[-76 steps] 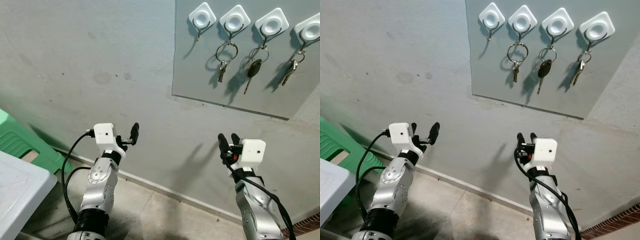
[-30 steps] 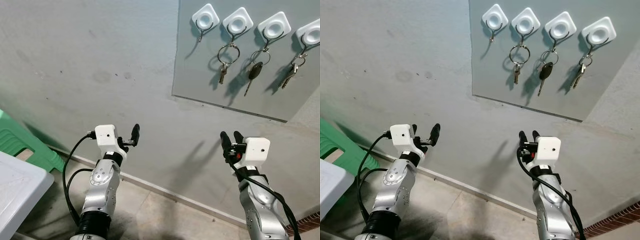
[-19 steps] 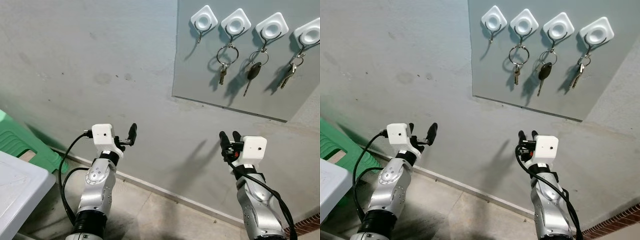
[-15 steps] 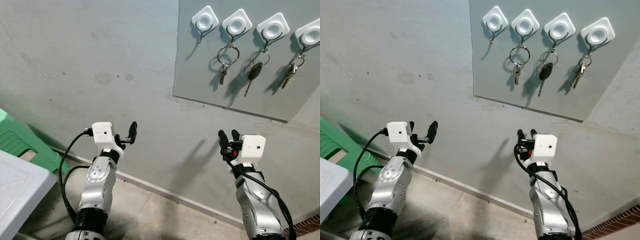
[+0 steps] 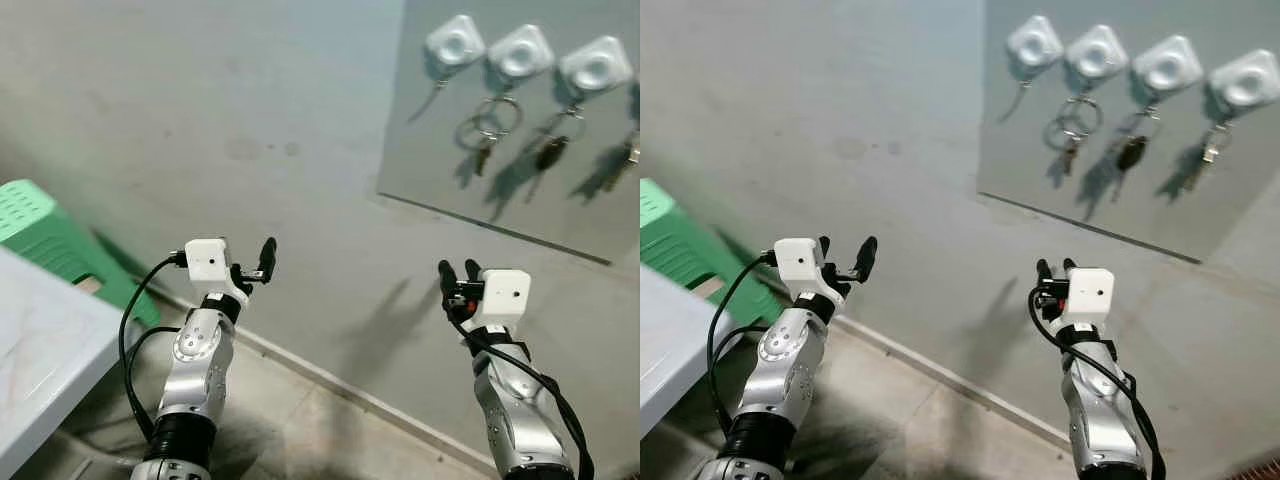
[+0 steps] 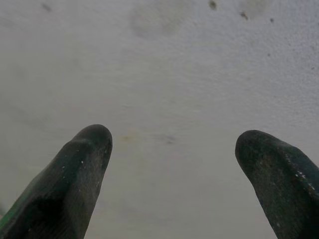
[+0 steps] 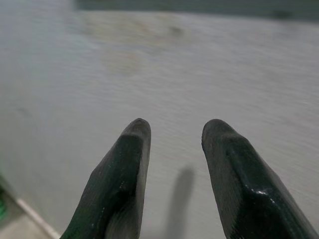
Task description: Hang keys on a hook
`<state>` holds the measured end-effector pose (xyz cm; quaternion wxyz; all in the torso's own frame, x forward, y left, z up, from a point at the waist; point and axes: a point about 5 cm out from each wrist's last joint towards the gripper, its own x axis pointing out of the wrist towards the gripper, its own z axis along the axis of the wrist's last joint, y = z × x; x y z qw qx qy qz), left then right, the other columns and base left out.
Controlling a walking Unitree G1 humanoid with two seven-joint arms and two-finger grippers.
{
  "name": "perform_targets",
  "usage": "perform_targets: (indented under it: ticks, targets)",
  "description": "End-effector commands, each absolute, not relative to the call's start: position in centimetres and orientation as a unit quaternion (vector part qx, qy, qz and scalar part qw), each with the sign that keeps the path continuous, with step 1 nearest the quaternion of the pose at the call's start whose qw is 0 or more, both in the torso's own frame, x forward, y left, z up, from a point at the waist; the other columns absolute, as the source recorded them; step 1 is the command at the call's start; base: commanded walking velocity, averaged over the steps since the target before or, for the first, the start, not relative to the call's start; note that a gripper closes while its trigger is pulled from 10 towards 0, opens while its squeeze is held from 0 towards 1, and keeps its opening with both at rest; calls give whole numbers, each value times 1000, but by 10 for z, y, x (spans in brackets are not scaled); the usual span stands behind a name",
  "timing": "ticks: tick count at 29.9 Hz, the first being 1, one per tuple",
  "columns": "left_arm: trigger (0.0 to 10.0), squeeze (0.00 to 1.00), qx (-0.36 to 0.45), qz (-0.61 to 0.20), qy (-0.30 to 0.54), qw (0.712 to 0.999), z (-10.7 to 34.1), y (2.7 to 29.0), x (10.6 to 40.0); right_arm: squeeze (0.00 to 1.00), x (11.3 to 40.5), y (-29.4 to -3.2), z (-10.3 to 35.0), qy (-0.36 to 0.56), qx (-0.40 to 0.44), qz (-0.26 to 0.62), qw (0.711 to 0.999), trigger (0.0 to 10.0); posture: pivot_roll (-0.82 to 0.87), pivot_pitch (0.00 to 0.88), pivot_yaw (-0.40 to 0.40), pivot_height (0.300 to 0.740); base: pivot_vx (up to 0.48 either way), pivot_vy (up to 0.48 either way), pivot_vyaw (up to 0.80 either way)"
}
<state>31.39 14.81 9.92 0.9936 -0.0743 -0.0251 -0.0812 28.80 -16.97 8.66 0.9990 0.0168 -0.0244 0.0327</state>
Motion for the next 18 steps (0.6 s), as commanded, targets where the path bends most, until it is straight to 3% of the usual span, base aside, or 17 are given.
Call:
perform_targets:
  ticks: [1,18]
  targets:
    - [10000,0,-63,-96,-32,993,103,145,312,0,288,-172,92,-33,6,36,999,10000,-52,14,21,740,0,0,800]
    - [10000,0,-69,-81,-28,994,99,147,299,0,285,-176,95,-31,-7,58,998,10000,-37,4,-15,740,0,0,800]
